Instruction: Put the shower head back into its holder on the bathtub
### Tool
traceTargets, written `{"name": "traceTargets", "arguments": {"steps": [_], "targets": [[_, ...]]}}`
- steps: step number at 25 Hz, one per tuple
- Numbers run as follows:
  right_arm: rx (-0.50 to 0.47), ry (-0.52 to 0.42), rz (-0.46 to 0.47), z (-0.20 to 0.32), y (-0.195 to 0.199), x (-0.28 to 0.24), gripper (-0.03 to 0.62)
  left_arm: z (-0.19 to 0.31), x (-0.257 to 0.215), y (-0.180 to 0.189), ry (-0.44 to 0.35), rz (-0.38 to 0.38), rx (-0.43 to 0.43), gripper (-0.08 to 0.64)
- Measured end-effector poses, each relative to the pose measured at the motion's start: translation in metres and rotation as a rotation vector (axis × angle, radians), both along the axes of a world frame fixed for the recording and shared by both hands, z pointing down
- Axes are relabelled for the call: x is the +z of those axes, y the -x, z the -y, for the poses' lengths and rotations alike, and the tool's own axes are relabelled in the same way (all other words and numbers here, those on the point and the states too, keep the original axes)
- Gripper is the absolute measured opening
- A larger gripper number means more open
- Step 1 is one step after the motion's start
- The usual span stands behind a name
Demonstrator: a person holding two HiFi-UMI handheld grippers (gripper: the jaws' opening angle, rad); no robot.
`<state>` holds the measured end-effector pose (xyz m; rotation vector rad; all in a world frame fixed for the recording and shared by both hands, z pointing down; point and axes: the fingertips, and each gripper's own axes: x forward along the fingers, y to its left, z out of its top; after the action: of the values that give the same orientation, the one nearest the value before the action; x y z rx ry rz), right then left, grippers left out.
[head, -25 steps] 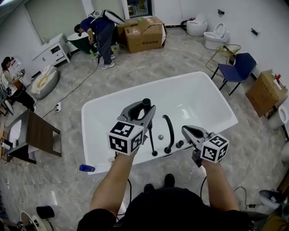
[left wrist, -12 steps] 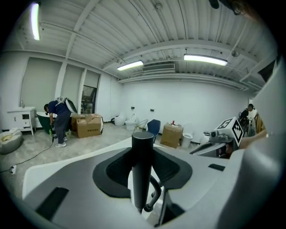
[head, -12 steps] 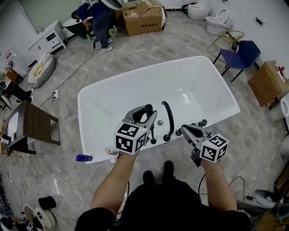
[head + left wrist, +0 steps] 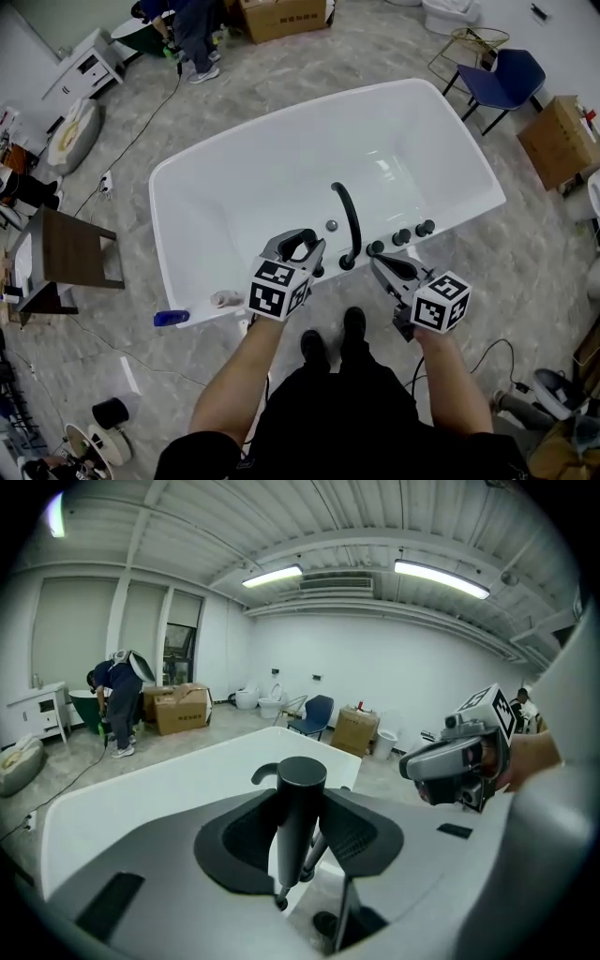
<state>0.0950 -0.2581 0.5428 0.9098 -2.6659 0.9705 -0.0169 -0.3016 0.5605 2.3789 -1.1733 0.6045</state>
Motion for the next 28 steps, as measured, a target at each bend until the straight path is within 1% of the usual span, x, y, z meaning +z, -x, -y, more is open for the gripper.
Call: {"name": "traceTargets", "arguments": {"steps": [5, 10, 13, 21, 28], "targets": [[0.008, 0.027, -0.001, -0.005, -0.004, 0.01, 0.017, -0.011, 0.029, -0.005, 0.057, 0.028, 0.021, 0.152], [0.018, 0.032, 0.0, -0.006, -0.005, 0.011, 0.017, -0.022, 0.055, -0.014, 0.097, 0.07, 0.079, 0.152], [0.024, 0.037, -0.001, -0.008, -0.007, 0.013, 0.017, -0.027, 0.066, -0.018, 0.113, 0.085, 0.098, 0.152], [0.041, 0.065, -0.006, -0.017, -0.012, 0.022, 0.017, -0.026, 0.085, -0.015, 0.139, 0.11, 0.11, 0.152], [0.046, 0.097, -0.019, -0.029, -0.016, 0.037, 0.017, -0.036, 0.118, -0.009, 0.196, 0.139, 0.108, 0.153]]}}
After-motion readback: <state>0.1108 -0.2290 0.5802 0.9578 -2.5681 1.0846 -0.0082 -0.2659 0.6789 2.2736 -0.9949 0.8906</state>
